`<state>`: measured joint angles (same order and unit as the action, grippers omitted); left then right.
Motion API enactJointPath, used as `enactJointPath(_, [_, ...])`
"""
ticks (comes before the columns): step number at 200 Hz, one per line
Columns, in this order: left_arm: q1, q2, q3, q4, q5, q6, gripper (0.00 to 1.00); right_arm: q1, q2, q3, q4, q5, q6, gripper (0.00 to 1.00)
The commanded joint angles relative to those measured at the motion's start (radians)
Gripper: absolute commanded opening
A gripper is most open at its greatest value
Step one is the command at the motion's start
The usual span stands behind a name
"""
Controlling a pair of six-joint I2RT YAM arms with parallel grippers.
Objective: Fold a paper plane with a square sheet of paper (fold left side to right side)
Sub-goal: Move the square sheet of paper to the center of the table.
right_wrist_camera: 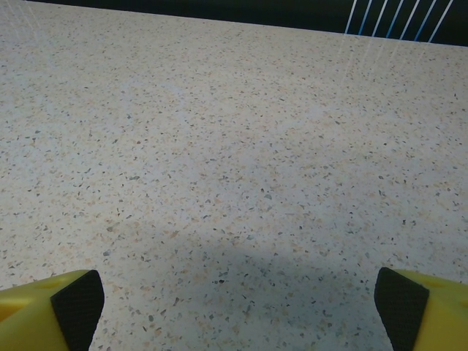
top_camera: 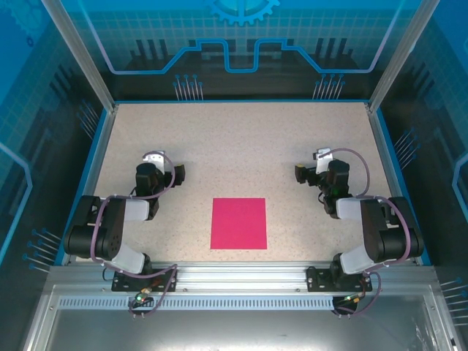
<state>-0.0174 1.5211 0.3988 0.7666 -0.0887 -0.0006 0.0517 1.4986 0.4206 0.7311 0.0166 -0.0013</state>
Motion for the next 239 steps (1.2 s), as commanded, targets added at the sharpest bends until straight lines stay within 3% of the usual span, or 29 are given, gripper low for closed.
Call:
enactJointPath(1, [0.01, -0.038, 0.026, -0.02, -0.017, -0.018, 0.99, -0.017, -0.008, 0.023, -0.01, 0.0, 0.006, 0.99])
enactJointPath(35, [-0.001, -0.284, 0.048, -0.256, -0.034, -0.029, 0.99, -0.017, -0.151, 0.093, -0.274, 0.054, 0.028, 0.99])
enactJointPath(65, [-0.063, -0.496, 0.081, -0.471, -0.069, -0.08, 0.99, -0.007, -0.299, 0.054, -0.383, 0.073, 0.057, 0.99])
enactJointPath(83, [-0.178, -0.558, 0.125, -0.623, -0.074, -0.107, 0.99, 0.005, -0.414, 0.043, -0.512, 0.082, 0.086, 0.99])
enactJointPath(110, [-0.421, -0.564, 0.214, -0.891, -0.077, -0.187, 0.99, 0.043, -0.585, 0.052, -0.725, 0.084, 0.17, 0.99])
enactJointPath(151, [-0.798, -0.477, 0.277, -1.125, -0.163, -0.33, 0.99, 0.107, -0.731, 0.106, -0.985, 0.109, 0.237, 0.99])
enactJointPath(168, [-0.906, -0.367, 0.32, -1.168, -0.179, -0.359, 0.99, 0.128, -0.755, 0.114, -1.031, 0.11, 0.249, 0.99])
enactJointPath(192, [-0.965, -0.163, 0.411, -1.185, -0.143, -0.365, 0.99, 0.157, -0.755, 0.122, -1.054, 0.115, 0.269, 0.99])
enactJointPath(239, [-0.959, 0.114, 0.606, -1.242, -0.083, -0.36, 0.99, 0.207, -0.736, 0.144, -1.081, 0.158, 0.261, 0.99])
